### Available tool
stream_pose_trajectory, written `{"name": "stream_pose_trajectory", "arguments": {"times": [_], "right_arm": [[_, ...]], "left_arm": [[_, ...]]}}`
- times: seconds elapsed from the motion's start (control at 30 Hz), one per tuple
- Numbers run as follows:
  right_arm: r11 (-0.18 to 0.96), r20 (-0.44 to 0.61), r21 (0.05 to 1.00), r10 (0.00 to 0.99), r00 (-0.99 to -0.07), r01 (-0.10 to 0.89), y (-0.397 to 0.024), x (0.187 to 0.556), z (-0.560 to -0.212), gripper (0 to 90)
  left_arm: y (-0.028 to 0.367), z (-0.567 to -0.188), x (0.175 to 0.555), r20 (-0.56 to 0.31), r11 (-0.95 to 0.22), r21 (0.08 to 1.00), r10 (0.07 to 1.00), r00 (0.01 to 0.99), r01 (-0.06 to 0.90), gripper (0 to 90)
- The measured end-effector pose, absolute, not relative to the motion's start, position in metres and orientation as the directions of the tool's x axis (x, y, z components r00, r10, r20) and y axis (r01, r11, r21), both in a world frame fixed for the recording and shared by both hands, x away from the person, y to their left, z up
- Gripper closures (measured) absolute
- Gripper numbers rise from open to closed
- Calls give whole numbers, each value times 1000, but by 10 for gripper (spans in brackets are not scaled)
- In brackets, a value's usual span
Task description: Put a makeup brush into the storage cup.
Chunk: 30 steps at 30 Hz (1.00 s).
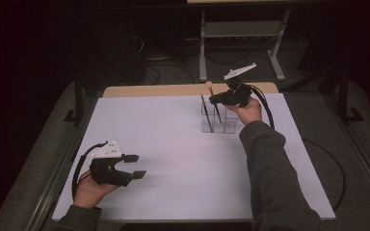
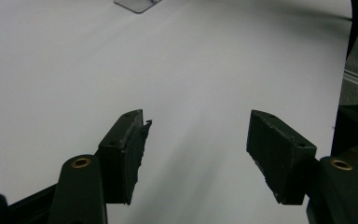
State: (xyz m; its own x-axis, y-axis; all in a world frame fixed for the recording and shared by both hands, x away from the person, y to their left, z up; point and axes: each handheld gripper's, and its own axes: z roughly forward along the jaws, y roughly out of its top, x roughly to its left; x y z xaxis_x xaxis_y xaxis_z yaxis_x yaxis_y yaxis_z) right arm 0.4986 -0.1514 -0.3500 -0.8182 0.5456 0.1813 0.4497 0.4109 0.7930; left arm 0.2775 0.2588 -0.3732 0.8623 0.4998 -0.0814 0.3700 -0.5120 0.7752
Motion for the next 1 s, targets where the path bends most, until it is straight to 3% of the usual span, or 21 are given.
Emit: {"name": "stream_pose_trajectory", "arguments": {"times": [1.0], "right_arm": [[399, 190, 788, 566, -802, 469, -161, 491, -366, 822]], "left_arm": [[258, -375, 278, -80, -515, 773, 498, 863, 369, 363]]}}
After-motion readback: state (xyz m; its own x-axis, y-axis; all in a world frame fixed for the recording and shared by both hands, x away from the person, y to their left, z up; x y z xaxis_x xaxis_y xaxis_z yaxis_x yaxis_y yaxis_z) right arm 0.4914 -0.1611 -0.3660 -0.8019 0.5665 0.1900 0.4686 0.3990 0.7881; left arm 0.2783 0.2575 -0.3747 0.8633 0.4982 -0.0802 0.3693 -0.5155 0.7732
